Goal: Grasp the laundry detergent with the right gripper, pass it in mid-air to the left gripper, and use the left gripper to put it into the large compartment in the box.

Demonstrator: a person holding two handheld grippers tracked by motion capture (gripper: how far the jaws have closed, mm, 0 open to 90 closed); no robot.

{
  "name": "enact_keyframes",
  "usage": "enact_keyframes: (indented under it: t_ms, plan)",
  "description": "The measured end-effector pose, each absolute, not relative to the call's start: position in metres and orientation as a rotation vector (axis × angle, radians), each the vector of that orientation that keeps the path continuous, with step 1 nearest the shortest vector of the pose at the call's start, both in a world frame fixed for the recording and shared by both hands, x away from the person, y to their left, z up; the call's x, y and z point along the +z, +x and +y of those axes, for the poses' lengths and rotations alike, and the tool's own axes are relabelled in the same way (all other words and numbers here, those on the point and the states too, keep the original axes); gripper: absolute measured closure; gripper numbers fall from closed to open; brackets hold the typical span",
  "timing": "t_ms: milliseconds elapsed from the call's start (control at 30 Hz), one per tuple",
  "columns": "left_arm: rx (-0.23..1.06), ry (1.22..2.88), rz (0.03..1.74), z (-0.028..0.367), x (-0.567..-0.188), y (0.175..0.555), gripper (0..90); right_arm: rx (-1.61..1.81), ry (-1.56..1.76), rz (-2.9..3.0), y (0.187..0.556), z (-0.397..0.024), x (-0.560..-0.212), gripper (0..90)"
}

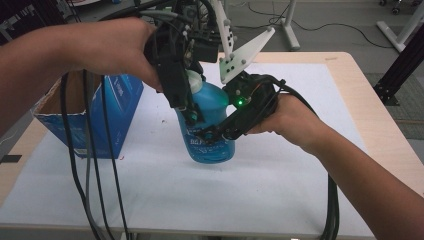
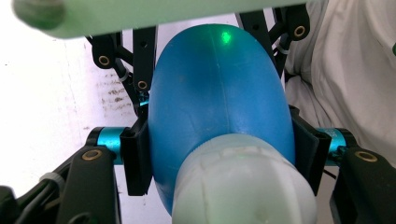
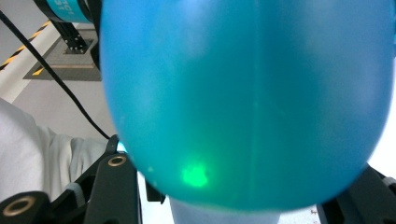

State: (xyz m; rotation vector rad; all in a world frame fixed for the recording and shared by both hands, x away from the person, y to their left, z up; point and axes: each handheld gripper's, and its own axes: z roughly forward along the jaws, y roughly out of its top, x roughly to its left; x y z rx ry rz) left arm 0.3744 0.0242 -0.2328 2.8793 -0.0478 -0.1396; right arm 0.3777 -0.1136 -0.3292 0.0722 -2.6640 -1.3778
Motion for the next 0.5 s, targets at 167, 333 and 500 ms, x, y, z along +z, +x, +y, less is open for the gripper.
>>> enact_keyframes:
  t_ms: [167,333,500]
  plan:
    - [-0.143,2.874,-0.04,0.024,-0.231,0.373,37.2,-1.386,0.088,-2.663,0.377,-0.113,-0.329,44.5]
    - [-0.14,2.891,-0.043,0.025,-0.228,0.371,37.4,-1.39,0.082,-2.678,0.375,-0.117,-0.324,21.6]
    - [-0.125,2.905,-0.005,0.034,-0.218,0.371,37.4,-1.347,-0.046,-2.751,0.378,-0.135,-0.319,9.0]
